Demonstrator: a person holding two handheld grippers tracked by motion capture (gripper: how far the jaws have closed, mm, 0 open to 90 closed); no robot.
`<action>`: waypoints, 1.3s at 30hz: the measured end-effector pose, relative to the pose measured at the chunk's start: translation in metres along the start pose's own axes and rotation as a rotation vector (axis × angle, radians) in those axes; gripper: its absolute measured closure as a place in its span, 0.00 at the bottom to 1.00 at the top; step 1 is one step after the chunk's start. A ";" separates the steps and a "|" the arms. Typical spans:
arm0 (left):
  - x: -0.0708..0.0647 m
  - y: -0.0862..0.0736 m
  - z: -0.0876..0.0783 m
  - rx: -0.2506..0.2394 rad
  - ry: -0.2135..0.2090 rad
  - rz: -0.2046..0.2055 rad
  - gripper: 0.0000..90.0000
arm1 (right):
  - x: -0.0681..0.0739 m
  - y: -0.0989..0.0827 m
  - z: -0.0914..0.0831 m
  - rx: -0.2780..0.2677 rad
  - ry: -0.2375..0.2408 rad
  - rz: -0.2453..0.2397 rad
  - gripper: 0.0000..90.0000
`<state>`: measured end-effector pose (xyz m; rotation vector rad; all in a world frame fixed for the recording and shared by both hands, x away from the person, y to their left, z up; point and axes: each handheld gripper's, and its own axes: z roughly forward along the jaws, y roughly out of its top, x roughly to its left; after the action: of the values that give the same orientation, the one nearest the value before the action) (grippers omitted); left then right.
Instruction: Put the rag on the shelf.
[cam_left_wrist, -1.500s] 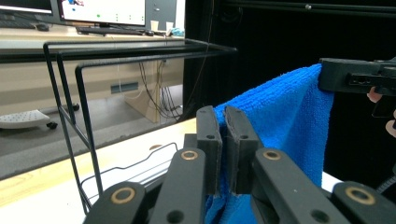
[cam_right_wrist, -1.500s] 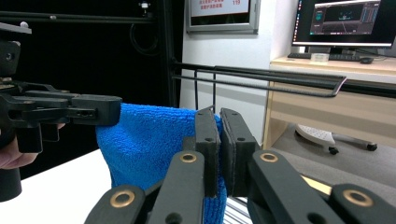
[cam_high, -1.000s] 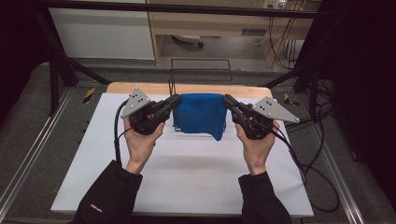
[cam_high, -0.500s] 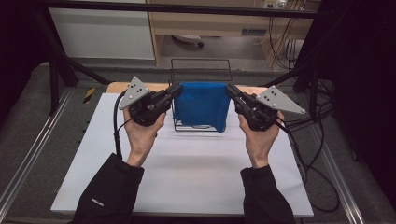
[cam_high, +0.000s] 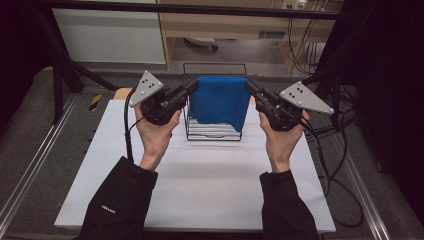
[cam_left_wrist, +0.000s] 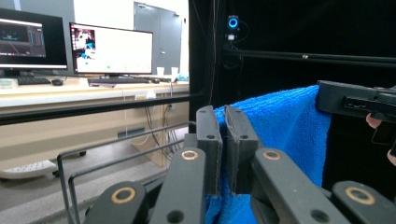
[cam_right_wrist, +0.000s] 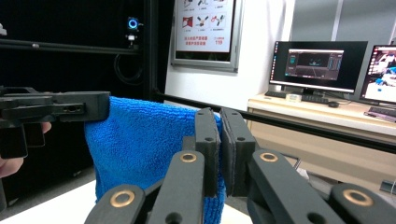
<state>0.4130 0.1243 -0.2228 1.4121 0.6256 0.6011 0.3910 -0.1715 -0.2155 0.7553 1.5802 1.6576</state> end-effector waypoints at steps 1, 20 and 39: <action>0.000 0.001 0.001 -0.007 0.000 -0.004 0.95 | -0.001 0.001 0.000 -0.002 -0.002 -0.002 0.96; 0.009 0.028 0.015 -0.035 0.023 0.013 0.95 | -0.011 0.027 0.017 -0.008 -0.018 -0.025 0.96; 0.021 0.057 0.028 -0.062 0.056 0.027 0.95 | -0.021 0.050 0.040 -0.031 -0.022 -0.024 0.96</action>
<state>0.4470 0.1230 -0.1656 1.3509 0.6280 0.6782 0.4302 -0.1650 -0.1614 0.7336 1.5385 1.6478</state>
